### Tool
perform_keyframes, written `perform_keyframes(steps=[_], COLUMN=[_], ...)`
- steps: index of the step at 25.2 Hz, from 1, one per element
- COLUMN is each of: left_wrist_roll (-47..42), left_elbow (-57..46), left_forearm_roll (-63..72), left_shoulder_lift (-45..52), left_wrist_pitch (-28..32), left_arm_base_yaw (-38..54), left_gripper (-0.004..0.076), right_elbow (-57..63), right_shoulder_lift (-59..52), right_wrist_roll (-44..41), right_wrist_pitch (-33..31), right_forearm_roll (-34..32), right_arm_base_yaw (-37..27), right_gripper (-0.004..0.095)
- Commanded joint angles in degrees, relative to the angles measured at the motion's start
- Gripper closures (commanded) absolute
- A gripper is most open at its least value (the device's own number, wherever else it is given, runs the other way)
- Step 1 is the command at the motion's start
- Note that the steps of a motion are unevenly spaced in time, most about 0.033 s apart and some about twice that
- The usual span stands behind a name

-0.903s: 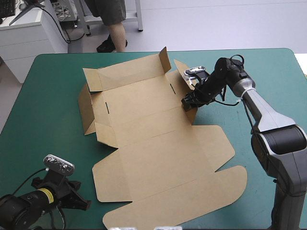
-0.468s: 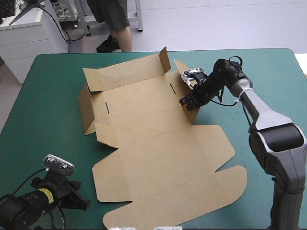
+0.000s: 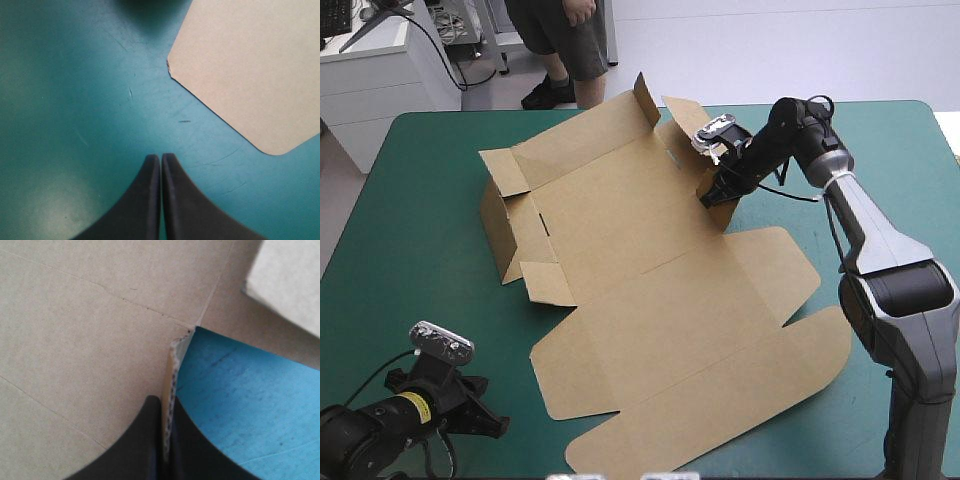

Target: Fold the box

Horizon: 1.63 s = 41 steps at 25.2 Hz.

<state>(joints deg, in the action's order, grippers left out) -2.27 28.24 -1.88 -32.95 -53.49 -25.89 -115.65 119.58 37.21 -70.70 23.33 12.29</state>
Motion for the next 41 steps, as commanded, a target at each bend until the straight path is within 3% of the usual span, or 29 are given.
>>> perform_keyframes(steps=[1,5,11,16,25,31,41], left_wrist_roll=[-0.2,-0.2,-0.2,-0.2,-0.2,-0.2,-0.2], left_elbow=[4.1,8.5,13.6,14.7,14.7,14.7,14.7], left_forearm_roll=[-0.2,-0.2,-0.3,-0.3,-3.2,-3.2,-3.0], left_shoulder_lift=[-0.4,-0.4,-0.4,-0.4,-0.4,-0.4,-0.4], left_wrist_pitch=[1.9,1.9,1.9,1.6,0.7,0.7,0.1], left_arm_base_yaw=[-0.2,-0.2,-0.2,-0.2,-0.2,-0.2,-0.2], left_gripper=[0.0732,0.0732,0.0732,0.0732,0.0732,0.0732,0.0732], right_elbow=[-3.6,-3.7,-3.7,-3.7,-3.7,-3.7,-3.7], right_shoulder_lift=[-3.4,-3.4,-3.4,-3.4,-3.4,-3.4,-2.8], right_wrist_roll=[4.7,12.2,18.7,25.3,42.4,48.6,47.6], right_wrist_pitch=[-0.8,-0.8,-0.7,3.1,9.9,12.9,13.7], right_forearm_roll=[1.8,-0.6,-9.6,-15.6,-14.3,-13.1,-12.7], right_arm_base_yaw=[-0.1,2.0,8.8,14.3,19.1,19.3,19.2], right_gripper=[0.0927,0.0927,0.0927,0.0927,0.0927,0.0928,0.0906])
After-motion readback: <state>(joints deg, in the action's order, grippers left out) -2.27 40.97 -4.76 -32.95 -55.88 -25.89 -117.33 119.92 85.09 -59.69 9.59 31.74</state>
